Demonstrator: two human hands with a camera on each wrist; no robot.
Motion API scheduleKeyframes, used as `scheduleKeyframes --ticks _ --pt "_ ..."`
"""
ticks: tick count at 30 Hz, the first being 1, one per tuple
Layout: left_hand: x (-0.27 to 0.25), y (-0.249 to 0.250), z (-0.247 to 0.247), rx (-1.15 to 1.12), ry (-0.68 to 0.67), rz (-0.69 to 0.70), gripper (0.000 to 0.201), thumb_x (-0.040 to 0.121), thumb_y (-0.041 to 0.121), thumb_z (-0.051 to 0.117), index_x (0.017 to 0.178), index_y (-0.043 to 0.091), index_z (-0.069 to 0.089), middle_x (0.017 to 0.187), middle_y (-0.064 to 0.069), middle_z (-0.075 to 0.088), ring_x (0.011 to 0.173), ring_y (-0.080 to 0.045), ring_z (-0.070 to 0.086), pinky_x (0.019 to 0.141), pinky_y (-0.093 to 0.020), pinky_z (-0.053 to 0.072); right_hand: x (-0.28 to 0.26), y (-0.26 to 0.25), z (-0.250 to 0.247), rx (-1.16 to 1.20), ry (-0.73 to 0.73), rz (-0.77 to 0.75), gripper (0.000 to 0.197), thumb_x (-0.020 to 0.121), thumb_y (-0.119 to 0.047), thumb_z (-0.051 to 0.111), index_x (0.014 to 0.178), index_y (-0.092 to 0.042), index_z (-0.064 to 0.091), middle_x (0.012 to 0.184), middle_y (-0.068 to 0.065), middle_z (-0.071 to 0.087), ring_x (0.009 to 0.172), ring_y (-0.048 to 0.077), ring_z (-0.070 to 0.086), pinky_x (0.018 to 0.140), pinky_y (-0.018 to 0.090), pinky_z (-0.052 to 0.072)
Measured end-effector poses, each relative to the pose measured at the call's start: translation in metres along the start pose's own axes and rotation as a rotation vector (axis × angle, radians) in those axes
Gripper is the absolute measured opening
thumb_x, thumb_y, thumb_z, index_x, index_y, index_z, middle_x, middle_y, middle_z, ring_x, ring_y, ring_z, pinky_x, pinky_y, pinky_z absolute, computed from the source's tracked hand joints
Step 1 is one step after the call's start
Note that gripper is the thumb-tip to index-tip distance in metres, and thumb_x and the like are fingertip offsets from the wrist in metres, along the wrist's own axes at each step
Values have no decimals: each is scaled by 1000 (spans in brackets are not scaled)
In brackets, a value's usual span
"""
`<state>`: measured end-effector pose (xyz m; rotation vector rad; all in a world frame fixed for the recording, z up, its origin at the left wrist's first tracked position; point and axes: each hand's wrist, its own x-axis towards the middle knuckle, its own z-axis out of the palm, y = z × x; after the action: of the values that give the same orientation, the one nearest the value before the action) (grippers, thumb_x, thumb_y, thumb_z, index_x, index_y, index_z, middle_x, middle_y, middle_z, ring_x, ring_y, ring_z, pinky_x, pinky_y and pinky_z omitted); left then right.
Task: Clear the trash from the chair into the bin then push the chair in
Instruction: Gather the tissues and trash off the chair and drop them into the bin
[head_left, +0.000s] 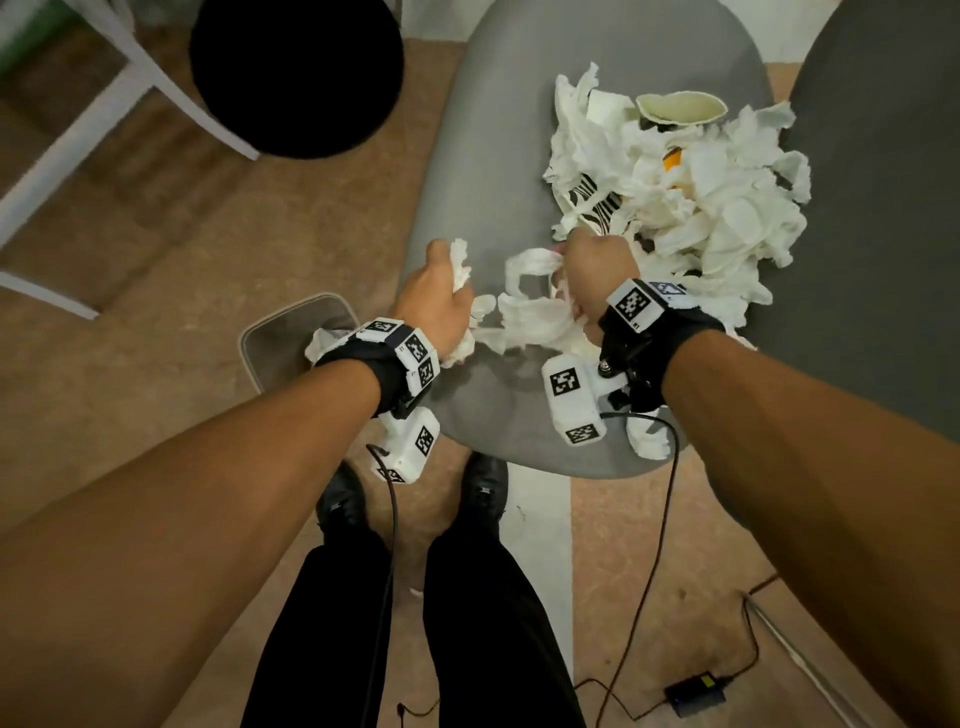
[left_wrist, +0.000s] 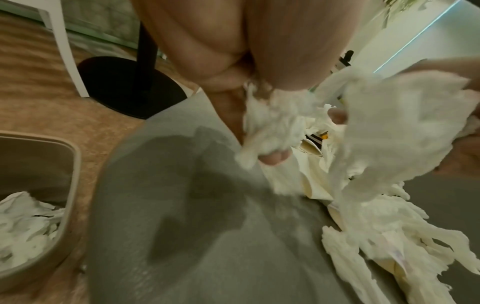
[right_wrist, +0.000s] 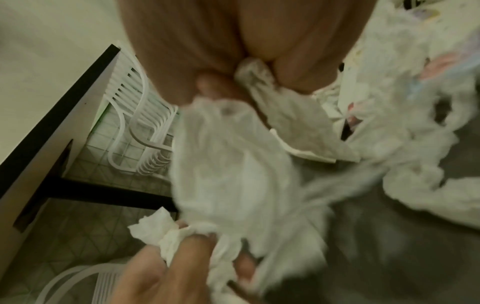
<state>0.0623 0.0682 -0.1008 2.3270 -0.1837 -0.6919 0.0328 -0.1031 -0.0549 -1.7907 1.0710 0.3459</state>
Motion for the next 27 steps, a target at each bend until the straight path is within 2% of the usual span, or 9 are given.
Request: scheduleKeyframes --ticks 2,4,6,10,14,18,23,25,27 --pt "-1 -10 -6 -21 0 -14 18 92 21 46 101 11 58 94 -11 68 88 -36 65 76 -38 52 -2 -8 12 49 -26 43 32 93 -30 50 102 -3 65 97 16 67 89 32 66 74 40 51" --pt "-2 -19 -11 -35 30 -45 26 92 27 48 70 16 55 72 -8 65 76 -36 65 65 -35 51 -7 -16 22 254 -104 159 38 80 -41 64 96 -7 66 92 13 69 72 27 64 61 35 50" --pt "-2 -28 -15 -100 80 -81 33 88 39 51 63 17 53 68 -4 68 71 -30 67 63 -34 53 -3 -10 34 289 -221 234 54 63 -35 84 103 -5 64 95 17 72 63 24 64 58 33 53" --pt "-2 -50 -25 -156 127 -105 27 80 38 69 98 17 65 81 11 68 75 -15 65 59 -19 41 -4 -3 53 -1 -180 117 49 67 -6 85 113 -5 66 100 13 74 91 30 73 78 39 61" --pt "0 -72 -37 -179 164 -126 25 91 20 61 111 5 64 98 -6 71 89 -24 68 67 -20 40 -5 -4 69 -87 -120 -45 25 96 -9 57 119 -4 65 104 16 69 79 26 68 67 29 60" --pt "-7 -81 -44 -289 165 -167 26 98 12 49 123 5 50 97 -1 66 54 -6 60 40 -10 42 -8 -13 75 -380 -20 -227 33 100 -23 49 116 0 65 97 10 66 91 28 64 77 33 49" --pt "-11 -87 -38 -337 161 -185 36 100 17 46 135 13 38 98 -5 67 51 -10 61 34 -12 41 -5 -21 79 -302 -19 -237 43 91 -44 66 112 -8 55 87 7 63 63 17 62 44 10 44" --pt "-13 -86 -36 -352 129 -180 36 99 19 46 134 17 38 94 -10 70 54 -19 66 36 -22 46 0 -18 82 -347 -80 -206 74 67 -50 87 119 -12 51 96 4 64 77 19 65 67 20 57" --pt "-12 -86 -35 -350 133 -178 34 99 20 46 133 15 41 94 -9 68 54 -17 65 36 -19 45 1 -18 83 -511 -118 -223 73 70 -34 87 127 -12 47 108 2 62 95 22 62 85 33 52"
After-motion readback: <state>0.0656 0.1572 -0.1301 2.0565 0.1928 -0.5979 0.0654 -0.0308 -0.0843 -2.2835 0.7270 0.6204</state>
